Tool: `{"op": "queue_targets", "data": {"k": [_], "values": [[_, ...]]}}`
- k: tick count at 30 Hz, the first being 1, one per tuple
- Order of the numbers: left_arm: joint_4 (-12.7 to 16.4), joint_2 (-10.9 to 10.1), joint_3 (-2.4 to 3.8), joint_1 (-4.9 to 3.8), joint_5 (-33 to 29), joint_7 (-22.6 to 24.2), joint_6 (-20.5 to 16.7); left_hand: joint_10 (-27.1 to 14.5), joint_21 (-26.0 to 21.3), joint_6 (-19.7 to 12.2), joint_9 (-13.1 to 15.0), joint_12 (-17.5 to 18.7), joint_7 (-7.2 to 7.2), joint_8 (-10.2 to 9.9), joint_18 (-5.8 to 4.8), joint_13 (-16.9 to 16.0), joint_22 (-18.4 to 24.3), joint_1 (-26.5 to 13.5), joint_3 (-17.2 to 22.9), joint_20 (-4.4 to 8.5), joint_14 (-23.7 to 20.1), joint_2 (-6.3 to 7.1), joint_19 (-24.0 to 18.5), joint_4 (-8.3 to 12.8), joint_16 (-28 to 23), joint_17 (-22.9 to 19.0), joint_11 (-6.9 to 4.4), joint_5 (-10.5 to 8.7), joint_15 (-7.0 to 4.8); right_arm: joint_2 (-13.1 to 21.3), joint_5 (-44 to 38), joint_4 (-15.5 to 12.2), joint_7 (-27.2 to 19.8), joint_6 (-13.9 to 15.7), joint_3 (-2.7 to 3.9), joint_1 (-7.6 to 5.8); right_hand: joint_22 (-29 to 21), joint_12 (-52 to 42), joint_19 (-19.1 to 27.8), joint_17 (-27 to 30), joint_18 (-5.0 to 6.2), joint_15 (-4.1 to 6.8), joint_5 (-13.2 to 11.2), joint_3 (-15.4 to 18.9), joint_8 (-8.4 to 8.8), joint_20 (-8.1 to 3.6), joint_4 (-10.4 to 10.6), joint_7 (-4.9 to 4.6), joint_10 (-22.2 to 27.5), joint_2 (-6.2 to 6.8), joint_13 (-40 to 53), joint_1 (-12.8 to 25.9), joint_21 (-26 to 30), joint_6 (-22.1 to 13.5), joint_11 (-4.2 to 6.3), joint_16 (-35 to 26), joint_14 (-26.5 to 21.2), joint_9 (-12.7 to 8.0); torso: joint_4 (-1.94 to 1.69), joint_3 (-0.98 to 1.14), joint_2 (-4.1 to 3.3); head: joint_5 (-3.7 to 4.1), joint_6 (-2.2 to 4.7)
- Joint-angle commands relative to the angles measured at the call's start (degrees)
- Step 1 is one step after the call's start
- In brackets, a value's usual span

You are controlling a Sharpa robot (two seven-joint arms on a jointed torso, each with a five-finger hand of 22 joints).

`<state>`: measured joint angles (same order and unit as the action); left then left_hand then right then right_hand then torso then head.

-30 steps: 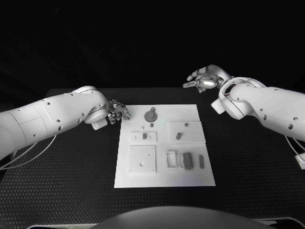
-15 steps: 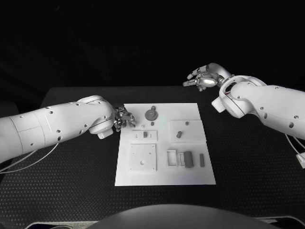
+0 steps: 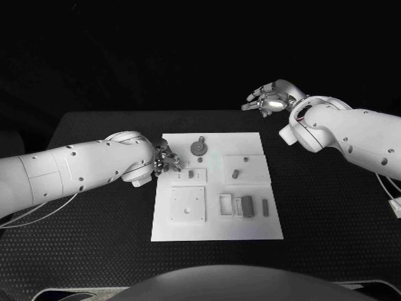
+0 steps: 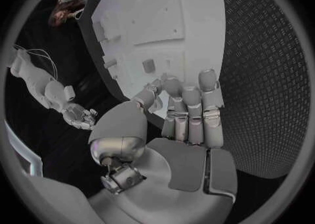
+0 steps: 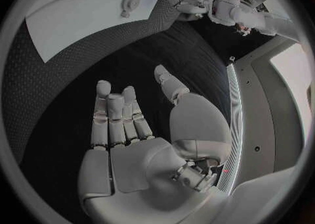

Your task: Assemble the parts on the task board

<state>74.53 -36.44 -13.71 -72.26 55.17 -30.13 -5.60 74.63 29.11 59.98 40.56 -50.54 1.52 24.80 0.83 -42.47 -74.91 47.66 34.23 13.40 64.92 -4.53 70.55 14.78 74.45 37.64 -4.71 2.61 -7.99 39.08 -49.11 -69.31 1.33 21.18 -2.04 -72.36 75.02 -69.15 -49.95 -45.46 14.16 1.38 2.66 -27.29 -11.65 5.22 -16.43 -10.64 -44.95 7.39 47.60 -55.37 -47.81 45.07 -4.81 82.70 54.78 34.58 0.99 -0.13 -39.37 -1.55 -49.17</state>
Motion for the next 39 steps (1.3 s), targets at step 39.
{"op": "queue_targets", "data": {"k": [39], "values": [[0.45, 0.66, 0.05, 1.18, 4.30, -1.11, 2.85, 0.50, 0.41, 1.39, 4.20, -0.43, -0.20, 4.08, 1.11, -0.08, -1.02, 0.88, 0.22, 0.13, 0.52, -0.92, 0.59, 0.40, 0.49, -0.02, -0.15, 0.16, -0.15, 0.09, 0.03, -0.02, -0.40, -0.67, 0.03, 0.01, 0.77, -0.44, 0.00, 0.18, 0.84, -0.02, 0.20, 0.27, -0.40, 0.51, 0.07, -0.36, 0.55, -0.64, -0.22, 0.01, 0.35, -0.05, 0.08, 0.25, -0.58, -0.11, -0.01, -0.02, -0.01, 0.25, -0.73]]}}
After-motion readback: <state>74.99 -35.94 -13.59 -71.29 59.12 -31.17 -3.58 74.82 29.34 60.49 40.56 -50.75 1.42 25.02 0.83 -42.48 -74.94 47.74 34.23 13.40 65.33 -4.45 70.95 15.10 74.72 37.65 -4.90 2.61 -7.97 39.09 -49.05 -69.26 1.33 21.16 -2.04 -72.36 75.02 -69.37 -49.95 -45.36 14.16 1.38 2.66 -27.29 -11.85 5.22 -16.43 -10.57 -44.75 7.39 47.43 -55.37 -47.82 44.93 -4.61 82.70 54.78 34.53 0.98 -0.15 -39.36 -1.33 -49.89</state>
